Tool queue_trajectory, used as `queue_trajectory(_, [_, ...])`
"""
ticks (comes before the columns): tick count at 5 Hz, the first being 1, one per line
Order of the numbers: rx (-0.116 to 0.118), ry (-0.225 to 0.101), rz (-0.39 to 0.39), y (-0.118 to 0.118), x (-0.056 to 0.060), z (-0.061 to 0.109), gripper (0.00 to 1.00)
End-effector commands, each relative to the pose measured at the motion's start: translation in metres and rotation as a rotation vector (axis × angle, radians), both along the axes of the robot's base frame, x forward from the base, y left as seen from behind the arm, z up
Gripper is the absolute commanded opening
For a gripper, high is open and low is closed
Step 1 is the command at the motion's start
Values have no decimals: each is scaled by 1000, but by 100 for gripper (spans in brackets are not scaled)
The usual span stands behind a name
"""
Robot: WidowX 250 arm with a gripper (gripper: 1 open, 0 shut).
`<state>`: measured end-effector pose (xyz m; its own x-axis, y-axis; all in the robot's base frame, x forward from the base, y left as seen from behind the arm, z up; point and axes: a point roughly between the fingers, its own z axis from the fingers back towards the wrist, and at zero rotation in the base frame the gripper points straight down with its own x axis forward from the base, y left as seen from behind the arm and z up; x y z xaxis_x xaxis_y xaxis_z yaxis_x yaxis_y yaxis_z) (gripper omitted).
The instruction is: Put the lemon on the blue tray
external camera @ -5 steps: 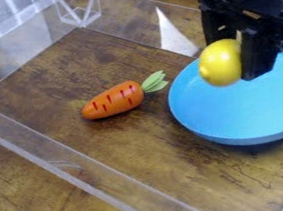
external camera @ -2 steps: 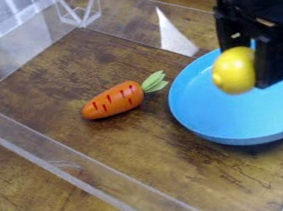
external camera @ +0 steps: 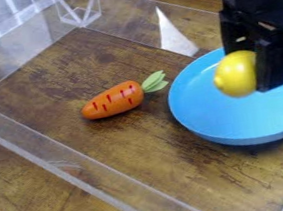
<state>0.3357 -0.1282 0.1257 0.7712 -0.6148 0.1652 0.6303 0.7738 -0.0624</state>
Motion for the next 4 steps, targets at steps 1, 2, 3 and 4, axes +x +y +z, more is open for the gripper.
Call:
queue_trajectory(1, [-24,-38,-52,13,4,9,0])
queue_trajectory(2, [-36,-33,-115,18,5,5,0])
queue_trajectory(3, [-47,-28,-135,25,4,-4,0])
queue_trajectory(4, [-52,-26,-166,31,4,-11,0])
